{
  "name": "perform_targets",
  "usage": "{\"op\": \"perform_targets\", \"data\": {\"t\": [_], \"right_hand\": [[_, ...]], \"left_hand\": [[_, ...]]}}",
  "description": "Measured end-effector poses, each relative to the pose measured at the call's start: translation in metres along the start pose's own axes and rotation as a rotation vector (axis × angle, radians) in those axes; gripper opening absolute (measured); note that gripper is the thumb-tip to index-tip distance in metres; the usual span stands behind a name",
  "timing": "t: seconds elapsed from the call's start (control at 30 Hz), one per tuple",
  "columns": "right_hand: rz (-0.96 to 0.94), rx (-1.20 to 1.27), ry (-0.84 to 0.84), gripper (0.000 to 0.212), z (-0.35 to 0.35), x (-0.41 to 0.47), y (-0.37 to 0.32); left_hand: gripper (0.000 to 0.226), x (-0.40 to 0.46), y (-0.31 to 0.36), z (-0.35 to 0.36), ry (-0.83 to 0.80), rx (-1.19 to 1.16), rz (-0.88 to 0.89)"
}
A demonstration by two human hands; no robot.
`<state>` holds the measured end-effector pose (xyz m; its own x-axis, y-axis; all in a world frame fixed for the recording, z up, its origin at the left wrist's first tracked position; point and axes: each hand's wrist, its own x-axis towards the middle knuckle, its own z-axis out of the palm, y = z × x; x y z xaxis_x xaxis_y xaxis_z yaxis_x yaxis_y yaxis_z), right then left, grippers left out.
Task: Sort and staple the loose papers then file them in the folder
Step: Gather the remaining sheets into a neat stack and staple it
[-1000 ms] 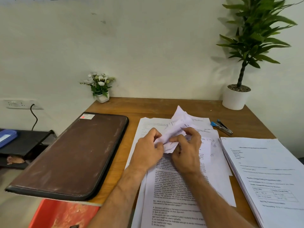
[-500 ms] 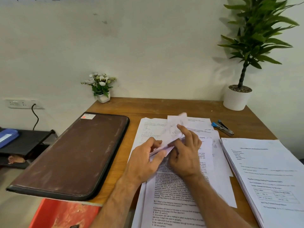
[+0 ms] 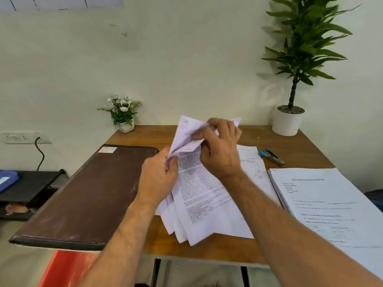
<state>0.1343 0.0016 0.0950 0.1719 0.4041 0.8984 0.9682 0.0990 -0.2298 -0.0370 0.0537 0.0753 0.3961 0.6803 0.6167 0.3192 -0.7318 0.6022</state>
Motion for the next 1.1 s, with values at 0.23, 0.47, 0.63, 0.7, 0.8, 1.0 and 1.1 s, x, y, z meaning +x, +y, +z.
{"op": "perform_targets", "data": {"t": [0.23, 0.47, 0.63, 0.7, 0.8, 1.0, 1.1], "right_hand": [[-0.109, 0.051, 0.138, 0.029, -0.041, 0.083, -0.033], [-0.107, 0.051, 0.164, 0.036, -0.063, 0.117, -0.060], [-0.071, -0.049, -0.095, 0.065, -0.091, 0.132, -0.068], [-0.051, -0.189, -0.267, 0.055, -0.088, 0.138, -0.064], [0.046, -0.156, -0.491, 0.043, -0.073, 0.124, -0.048], [0.220, -0.213, -0.769, 0.031, -0.038, 0.042, 0.005], [0.292, -0.192, -0.876, 0.032, -0.028, 0.009, 0.016]], "left_hand": [[0.021, 0.041, 0.053, -0.042, 0.111, -0.320, 0.045], [0.029, 0.054, 0.085, -0.049, 0.102, -0.541, -0.082], [0.037, 0.050, 0.085, -0.050, -0.020, -0.978, -0.299], [0.044, 0.044, 0.078, -0.043, -0.094, -1.088, -0.419], [0.041, 0.028, 0.062, -0.027, -0.181, -1.124, -0.618], [0.038, -0.012, 0.023, 0.027, -0.282, -0.900, -0.896], [0.034, -0.028, 0.006, 0.042, -0.294, -0.797, -0.951]]}}
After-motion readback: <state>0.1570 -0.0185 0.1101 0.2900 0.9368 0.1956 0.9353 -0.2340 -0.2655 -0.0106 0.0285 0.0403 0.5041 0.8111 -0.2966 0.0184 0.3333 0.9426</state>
